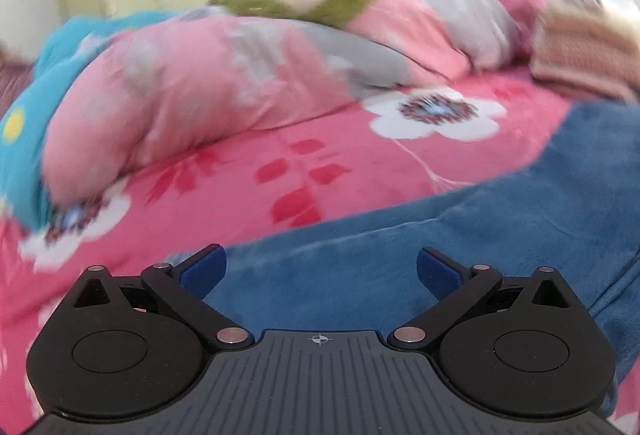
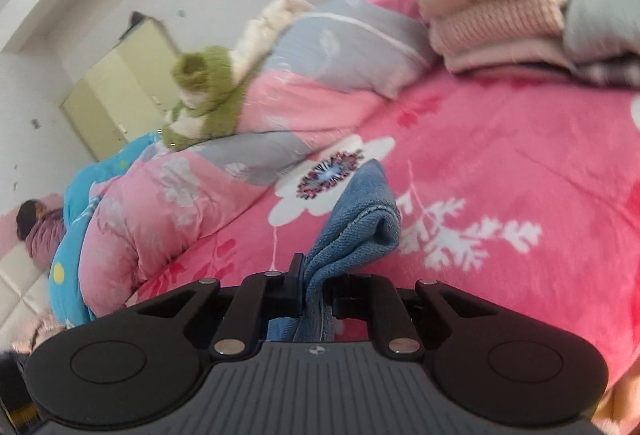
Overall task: Fold clothes
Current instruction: 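Grasp the edge of the folded jeans with the right gripper, then lift the gripped jeans with the right gripper and fold them over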
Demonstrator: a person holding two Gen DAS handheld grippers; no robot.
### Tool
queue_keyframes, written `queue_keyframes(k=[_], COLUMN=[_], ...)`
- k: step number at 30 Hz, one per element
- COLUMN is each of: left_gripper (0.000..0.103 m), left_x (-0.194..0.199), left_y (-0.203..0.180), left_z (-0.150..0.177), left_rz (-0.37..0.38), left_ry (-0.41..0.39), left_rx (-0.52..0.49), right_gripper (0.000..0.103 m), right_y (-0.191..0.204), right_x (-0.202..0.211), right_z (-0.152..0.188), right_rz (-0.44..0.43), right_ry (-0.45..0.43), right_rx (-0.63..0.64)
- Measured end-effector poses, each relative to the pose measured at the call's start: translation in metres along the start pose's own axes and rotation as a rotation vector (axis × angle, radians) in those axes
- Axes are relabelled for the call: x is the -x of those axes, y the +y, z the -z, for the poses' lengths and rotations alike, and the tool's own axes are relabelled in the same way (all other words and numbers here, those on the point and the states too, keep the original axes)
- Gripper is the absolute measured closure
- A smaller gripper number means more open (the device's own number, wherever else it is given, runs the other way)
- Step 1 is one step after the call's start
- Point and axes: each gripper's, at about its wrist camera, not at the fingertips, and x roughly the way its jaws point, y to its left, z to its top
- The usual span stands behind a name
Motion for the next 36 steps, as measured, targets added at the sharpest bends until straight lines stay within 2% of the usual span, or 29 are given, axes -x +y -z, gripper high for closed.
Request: queue_keyframes(k=[4, 8, 12, 14, 18, 22, 24, 27, 32, 34, 36], left_gripper=[0.0, 0.001, 0.002, 0.002, 0.0, 0.0, 0.001, 0.001, 0.002, 0.003, 0.002], left_x=[-0.037, -0.047, -0.044, -0.055, -0.073, -0.073, -0.068, -0.071, -0.075, -0.057, -0.039], left_y=[-0.024, -0.015, -0.02, -0.029, -0.038, -0.033, -0.028, -0.029, -0.028, -0.021, -0.021], left_z=[-0.011, -0.019, -0.032, -0.037, -0.035, -0.035, -0.041, -0.047, -0.043, -0.044, -0.041], left_rz=[0.011, 0.021, -0.009, -0.008, -0.006, -0.001, -0.021, -0.049, -0.03, -0.012, 0.019], left_ry=[0.159, 0.23, 0.196, 0.203, 0.215, 0.224, 0.219, 0.216, 0.232, 0.19, 0.139], left_rx=[-0.08, 0.015, 0.005, -0.013, -0.022, 0.01, 0.039, 0.03, 0.028, 0.055, 0.04], right_gripper=[0.091, 0.091, 0.091, 0.091, 0.086, 0.084, 0.084, 0.085, 0.087, 0.087, 0.087], right_y=[-0.004, -0.014, -0.025, -0.031, -0.049, -0.064, -0.064, -0.058, -0.05, -0.048, -0.044], right_x=[0.007, 0.006, 0.002, 0.0, -0.006, -0.015, -0.017, -0.015, -0.013, -0.012, -0.01], right_z=[0.002, 0.007, 0.01, 0.011, 0.013, 0.016, 0.017, 0.018, 0.018, 0.017, 0.016], right_rz=[-0.051, -0.074, -0.103, -0.122, -0.139, -0.141, -0.141, -0.132, -0.117, -0.112, -0.111], right_ry=[-0.021, -0.025, -0.029, -0.03, 0.006, 0.044, 0.042, 0.025, 0.011, 0.009, 0.006], right_rx=[0.015, 0.016, 0.001, -0.016, -0.116, -0.205, -0.208, -0.173, -0.147, -0.14, -0.125])
